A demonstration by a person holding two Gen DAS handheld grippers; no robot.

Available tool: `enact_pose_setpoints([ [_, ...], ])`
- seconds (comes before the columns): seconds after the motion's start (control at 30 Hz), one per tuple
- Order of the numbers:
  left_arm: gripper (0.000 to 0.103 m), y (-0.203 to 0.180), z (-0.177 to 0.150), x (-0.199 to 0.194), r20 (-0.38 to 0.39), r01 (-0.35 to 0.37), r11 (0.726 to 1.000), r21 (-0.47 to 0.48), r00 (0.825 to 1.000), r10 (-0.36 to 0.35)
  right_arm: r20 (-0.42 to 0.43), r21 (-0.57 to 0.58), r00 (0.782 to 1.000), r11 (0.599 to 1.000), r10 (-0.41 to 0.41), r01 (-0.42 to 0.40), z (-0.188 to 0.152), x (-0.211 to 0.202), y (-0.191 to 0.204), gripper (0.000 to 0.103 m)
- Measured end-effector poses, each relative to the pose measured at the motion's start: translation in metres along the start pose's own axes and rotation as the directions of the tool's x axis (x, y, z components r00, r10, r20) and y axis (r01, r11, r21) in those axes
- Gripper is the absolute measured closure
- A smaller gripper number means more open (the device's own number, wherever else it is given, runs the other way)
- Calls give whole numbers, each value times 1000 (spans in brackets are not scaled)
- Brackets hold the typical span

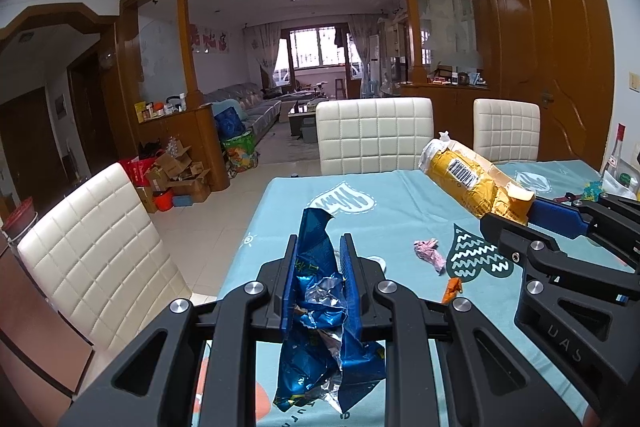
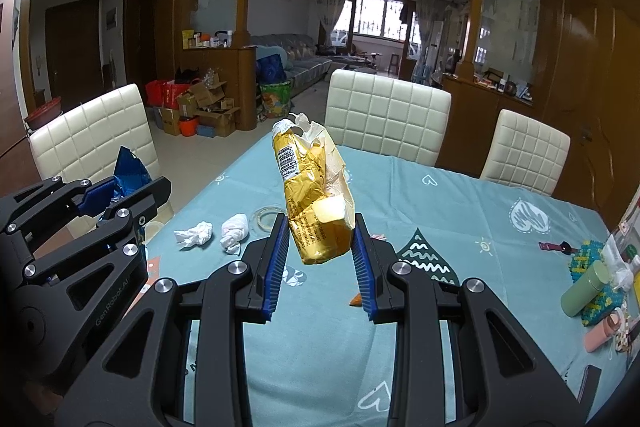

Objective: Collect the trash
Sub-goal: 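Lift the blue wrapper and yellow bag and carry them to the bin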

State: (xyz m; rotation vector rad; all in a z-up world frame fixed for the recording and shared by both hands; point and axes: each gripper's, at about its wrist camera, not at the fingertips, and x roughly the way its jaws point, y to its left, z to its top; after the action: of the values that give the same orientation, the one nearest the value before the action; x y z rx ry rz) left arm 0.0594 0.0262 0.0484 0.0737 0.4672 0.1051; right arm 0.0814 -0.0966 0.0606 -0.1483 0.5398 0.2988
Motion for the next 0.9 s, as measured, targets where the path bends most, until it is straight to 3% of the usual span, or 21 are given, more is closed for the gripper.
enact_pose_setpoints([
  [0.53, 83, 46, -8, 26, -39, -81, 995, -58, 996, 79, -58, -66, 995, 994, 83, -87, 9, 51, 40, 70],
  [0.9, 83, 117, -29, 68, -125, -208, 970, -124, 973, 193, -154, -133, 970, 969, 186, -207, 18, 117, 111, 70],
])
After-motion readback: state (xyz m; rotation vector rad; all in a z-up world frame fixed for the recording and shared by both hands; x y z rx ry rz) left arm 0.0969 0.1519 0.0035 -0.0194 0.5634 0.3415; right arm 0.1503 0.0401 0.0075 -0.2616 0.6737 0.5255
